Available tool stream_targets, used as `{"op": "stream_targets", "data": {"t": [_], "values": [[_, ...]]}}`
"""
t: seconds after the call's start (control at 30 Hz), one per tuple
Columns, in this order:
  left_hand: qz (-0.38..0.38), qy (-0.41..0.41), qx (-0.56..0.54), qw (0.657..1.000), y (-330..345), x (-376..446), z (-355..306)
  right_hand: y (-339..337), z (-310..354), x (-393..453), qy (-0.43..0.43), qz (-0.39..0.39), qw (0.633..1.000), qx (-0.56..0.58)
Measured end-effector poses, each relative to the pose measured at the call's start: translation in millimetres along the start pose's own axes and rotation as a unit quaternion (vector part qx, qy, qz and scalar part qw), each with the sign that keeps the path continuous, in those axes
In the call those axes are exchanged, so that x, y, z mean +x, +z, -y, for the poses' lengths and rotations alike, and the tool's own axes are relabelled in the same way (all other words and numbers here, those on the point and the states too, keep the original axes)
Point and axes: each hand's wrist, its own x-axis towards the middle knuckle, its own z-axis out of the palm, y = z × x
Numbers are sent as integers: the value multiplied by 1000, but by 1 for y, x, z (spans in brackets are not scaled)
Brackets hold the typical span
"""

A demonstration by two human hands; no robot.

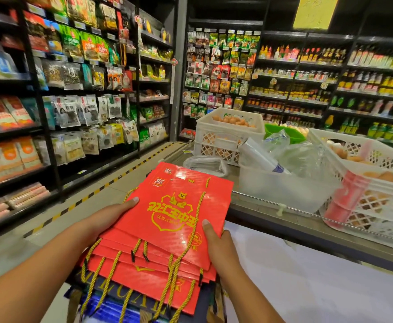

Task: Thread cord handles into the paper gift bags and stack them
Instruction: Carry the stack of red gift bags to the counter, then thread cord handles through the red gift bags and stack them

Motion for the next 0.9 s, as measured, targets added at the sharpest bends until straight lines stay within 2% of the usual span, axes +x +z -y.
{"op": "stream_targets", "data": {"t": [0.2,0.3,0.37,0.43,0.5,0.57,0.7,0.9], "values": [[-13,-18,20,1000,6,-10,-5,-9,8,-5,-19,-8,997,-80],[-100,50,105,988,1,-5,-8,-15,13,-7,-64,-41,988,-133],[-184,99,181,961,1,-6,-8,-21,18,-8,-98,-86,976,-172],[-237,169,252,923,5,-10,-7,-27,23,-10,-113,-105,972,-176],[-252,243,302,887,14,-16,-6,-33,25,-14,-121,-110,976,-147],[-256,283,318,868,24,-20,-3,-40,26,-22,-132,-115,978,-113],[-265,313,246,878,39,-35,-3,-52,24,-41,-157,-103,982,-33],[-254,361,61,895,73,-90,-19,-96,24,-70,-159,-95,980,78]]}}
